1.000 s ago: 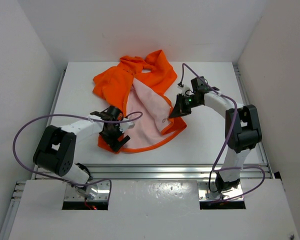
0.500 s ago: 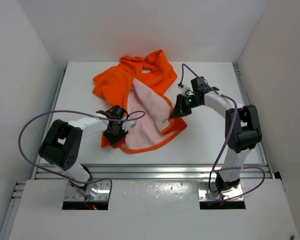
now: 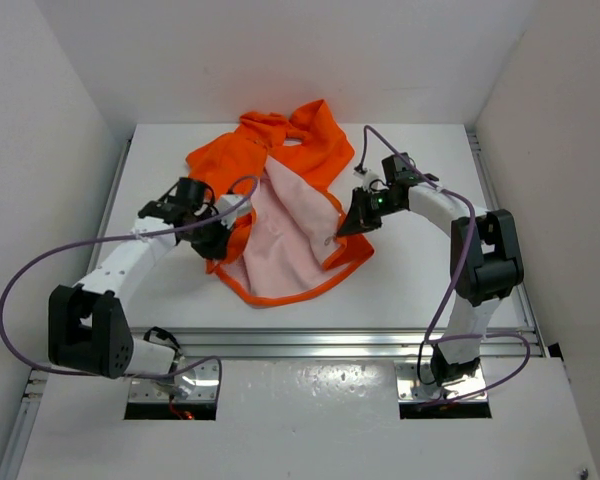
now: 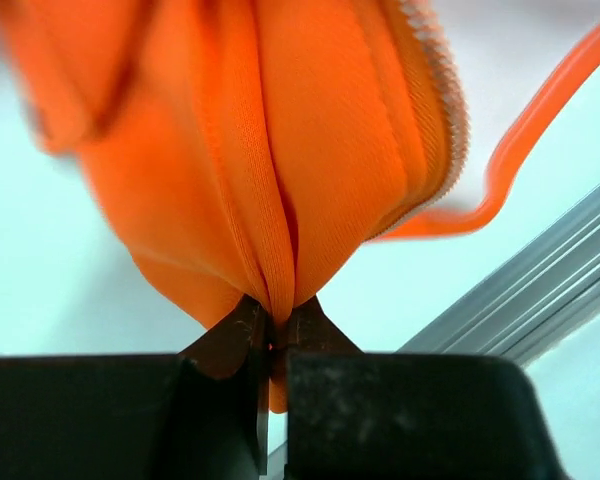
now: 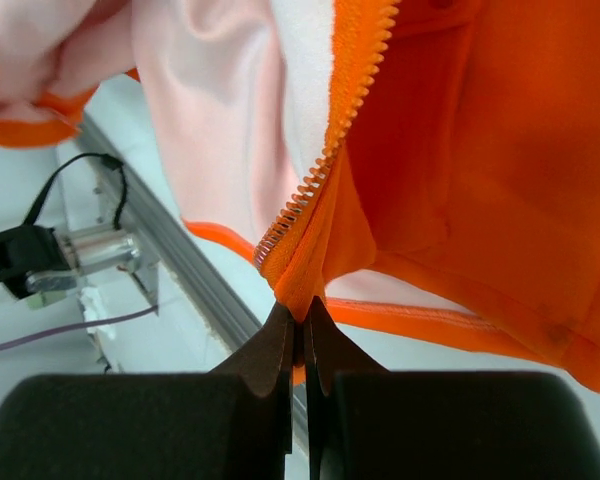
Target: Zip up the jacket
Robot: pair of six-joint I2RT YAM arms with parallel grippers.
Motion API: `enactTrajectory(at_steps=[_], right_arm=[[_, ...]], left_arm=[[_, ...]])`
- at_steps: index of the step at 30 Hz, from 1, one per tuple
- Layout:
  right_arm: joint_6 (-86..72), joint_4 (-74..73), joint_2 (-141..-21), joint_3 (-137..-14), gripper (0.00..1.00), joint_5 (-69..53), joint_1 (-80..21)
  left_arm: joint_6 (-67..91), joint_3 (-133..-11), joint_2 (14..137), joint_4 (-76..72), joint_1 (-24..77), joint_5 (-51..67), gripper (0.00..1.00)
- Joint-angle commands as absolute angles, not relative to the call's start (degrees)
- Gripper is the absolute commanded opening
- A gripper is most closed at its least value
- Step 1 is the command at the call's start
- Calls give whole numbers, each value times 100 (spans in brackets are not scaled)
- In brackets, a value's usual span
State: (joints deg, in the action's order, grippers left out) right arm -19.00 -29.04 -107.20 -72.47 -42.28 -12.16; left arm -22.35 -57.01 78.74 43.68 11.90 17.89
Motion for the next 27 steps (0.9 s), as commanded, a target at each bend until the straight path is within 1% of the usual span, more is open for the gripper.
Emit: enactTrajectory(at_steps=[1,4,6,7,8,10,11,15,17,18,19,21,23,24,26,27], right_arm=[[-1863,-2567,-10363,-7462,0,-4894,-1248],[-2117,-2153,-10179,-7340,0,-5194,-1248],[-2442,-1489,-10012,-7077,0,-5317,-1283],[-2513,-1320,-9941,-7023,0,-5326,-1301],[-2775,-762,-9827,-6953,0,-5335,-1336],[-2943,-371,-9660,-6733,0,-5300,-1388],[-3144,170,-9633,-6619,0,-5239,-1423],[-3742,702,-9554,-6495,0,-5124,-1538],[-3954,1341,-9580,-6295,0,-5133,-1565],[-4312,1580,-9571,-6206,0,-5133,-1564],[-4437,2148,-9589,-6109,0,-5107,-1608],[-4631,2721,-9641,-5889,0,-5098,-1617],[-4806,2952,-9747,-5845,0,-5133,-1687],[-4886,3223,-9764,-5827,0,-5150,-1696],[-4983,3366,-9869,-5862,0,-5273,-1731],[-5036,3566,-9948,-5915,0,-5447,-1749]], left_arm=[[-2014,-6529,7603,4518,1090,2531,0],[-1163,-7232,7935,4518,1090,2584,0],[-653,-7688,8382,4518,1090,2854,0],[-476,-7812,8524,4518,1090,3013,0],[-318,-7918,8673,4465,1090,3206,0],[200,-8173,8998,4465,1090,3479,0],[350,-8374,9261,4465,1090,3794,0],[1308,-8788,9710,4315,1090,3902,0],[1896,-8728,9712,3870,1090,4007,0],[2116,-8632,9712,3650,1090,4095,0],[2457,-8500,9625,3369,1038,4296,0],[2802,-8114,9484,2624,1037,4666,0],[3242,-7789,9143,1990,1037,4780,0],[3382,-7343,9001,1186,1037,4781,0],[3681,-6963,8764,434,976,4833,0],[3787,-6709,8710,65,976,5043,0]])
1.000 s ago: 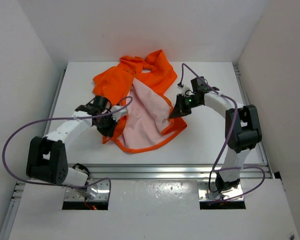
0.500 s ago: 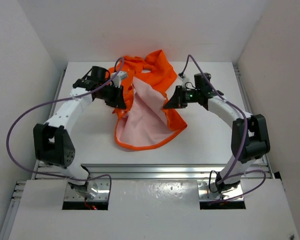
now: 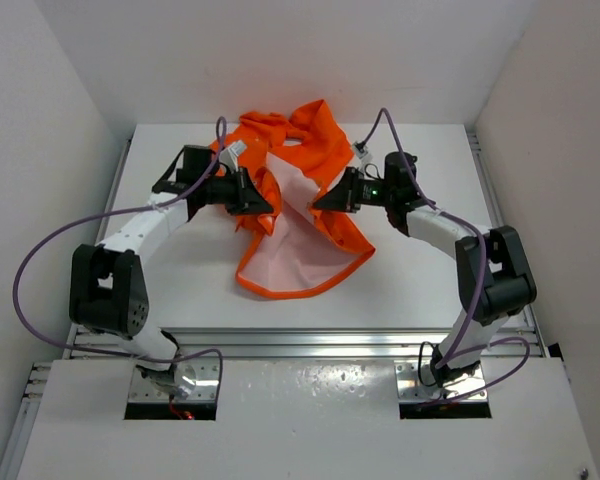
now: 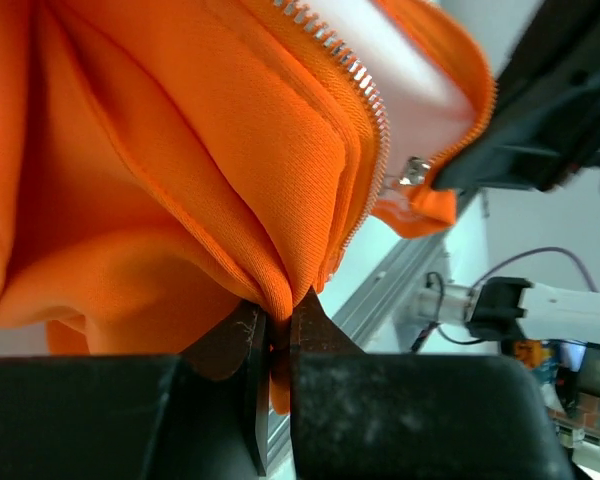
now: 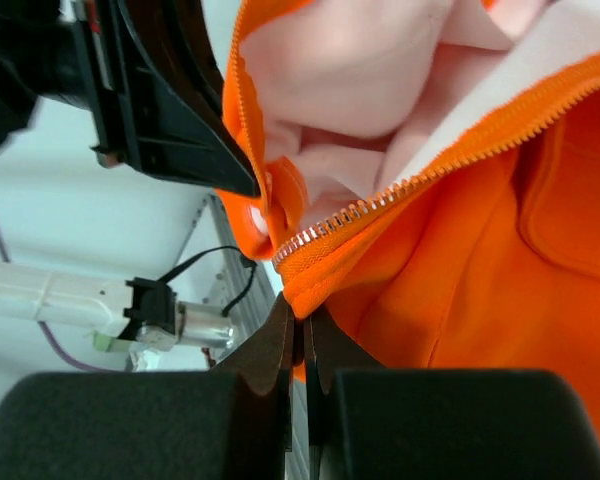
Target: Zip up the jacket
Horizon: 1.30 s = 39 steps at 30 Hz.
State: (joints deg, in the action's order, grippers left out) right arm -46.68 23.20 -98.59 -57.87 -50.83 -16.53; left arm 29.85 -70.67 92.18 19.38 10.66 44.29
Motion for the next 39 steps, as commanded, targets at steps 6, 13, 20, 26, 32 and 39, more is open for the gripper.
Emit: enactTrajectory(at_steps=[6,13,20,26,32,39], right_arm=[[-4843,3832,-9897,-5942,0,-6319,-1881],[-3780,3868,-9527,-5686,0,-7224,-1960],[-3515,4059,-9545,-5791,0,-7663,-1960],[-3999,4176,-9747,-5967,0,-7664,-1978],[-2563,593,-9625,-6634,0,-6955,-2153],[-1327,-870,-9413,-6865,0,-6425,-2356]], left_arm=[[3841,-6698,8974,-350,976,5535,0],[2700,-6802,8693,-168,1028,6212,0],[1328,-6987,8429,1150,1151,6337,0],[1082,-6987,8209,1265,1424,5977,0],[1029,-6829,8077,1266,1678,5608,0],[1028,-6829,8130,1266,1679,5546,0]])
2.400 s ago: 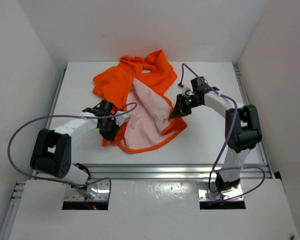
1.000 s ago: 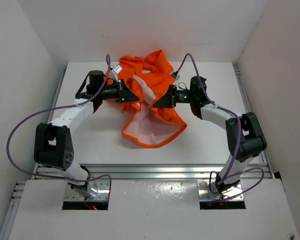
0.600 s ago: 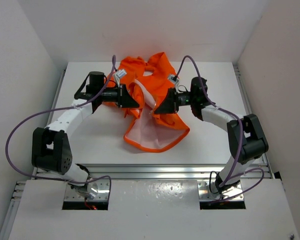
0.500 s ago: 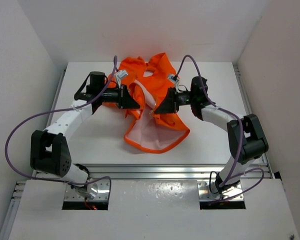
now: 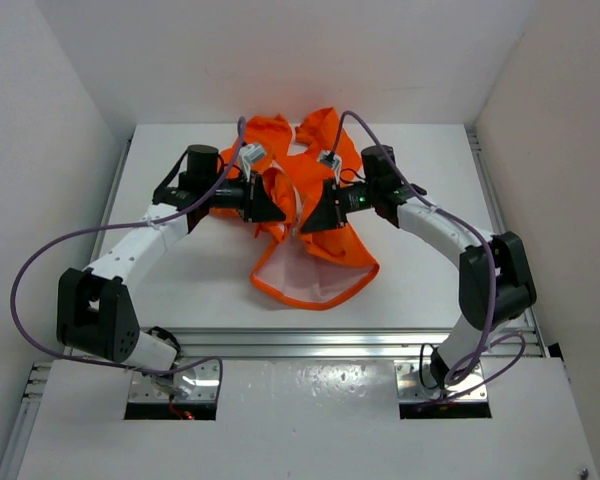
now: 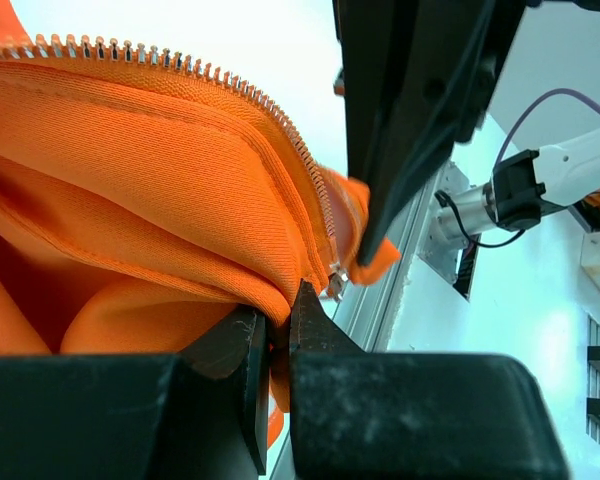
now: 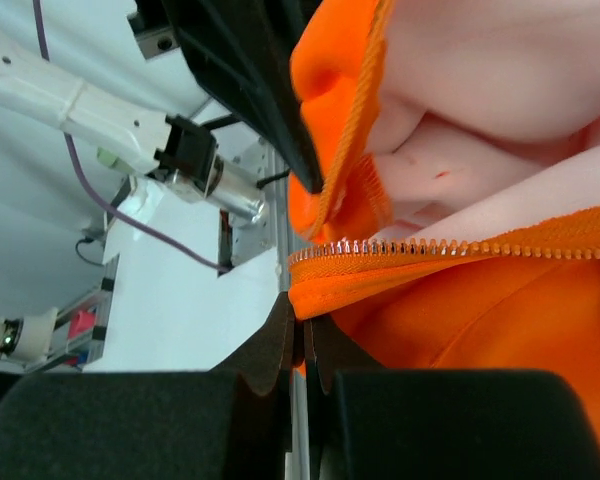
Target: Zip up the jacket
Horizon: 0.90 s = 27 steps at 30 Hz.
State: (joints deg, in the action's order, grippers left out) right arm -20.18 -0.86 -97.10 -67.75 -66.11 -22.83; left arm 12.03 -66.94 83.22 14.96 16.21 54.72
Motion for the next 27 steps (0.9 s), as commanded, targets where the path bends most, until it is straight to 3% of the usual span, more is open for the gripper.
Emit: enactTrajectory(at_steps=[1,27], right_arm=[[-1345,-731,-9387,-6829,0,-6590,-2355],[-3102,1423,-9659,-6601,0,-7093,-2197]], left_arm=[[1028,-6829,8130,1266,1679,5546,0],[923,-6768,8077,1327,1793,5177,0]])
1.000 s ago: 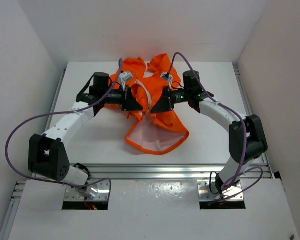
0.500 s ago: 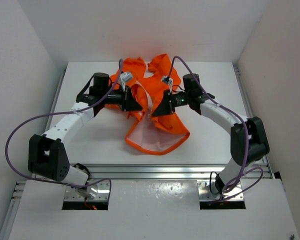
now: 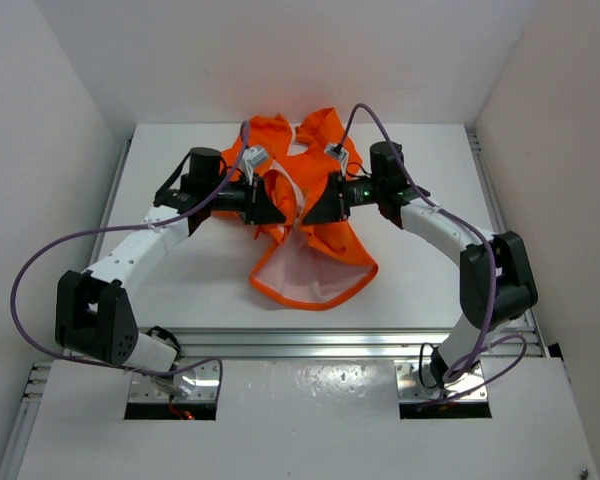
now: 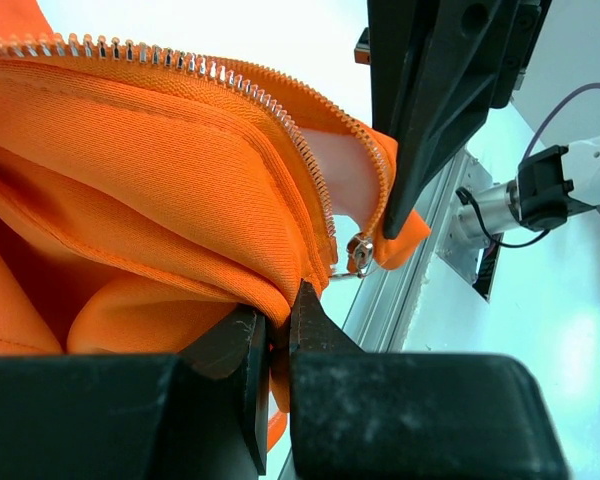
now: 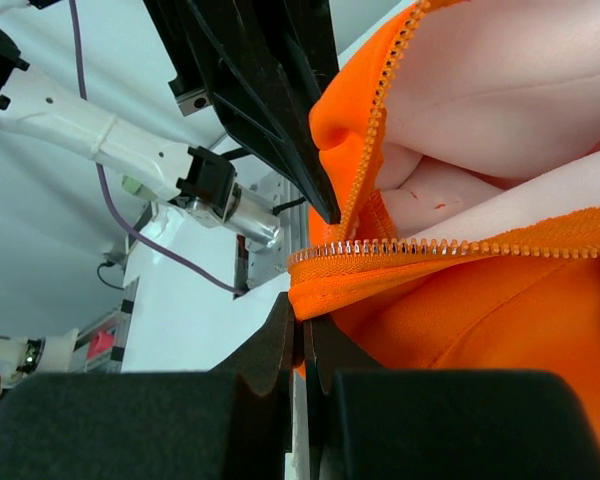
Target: Zip up the jacket
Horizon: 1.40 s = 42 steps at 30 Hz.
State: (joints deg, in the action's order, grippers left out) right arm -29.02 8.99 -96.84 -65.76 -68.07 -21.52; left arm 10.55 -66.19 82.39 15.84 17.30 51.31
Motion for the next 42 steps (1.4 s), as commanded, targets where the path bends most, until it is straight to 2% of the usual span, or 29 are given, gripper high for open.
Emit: enactTrajectory(at_steps=[1,42], right_arm=[[-3120,1450,-9659,-6574,0,-7110,-2215],[-3217,1521,-9835,-6671,0,-7137,-2145]], left_arm=[[923,-6768,8077,1327,1793,5177,0],[1582,-6715,8077,809,1556,5643,0]])
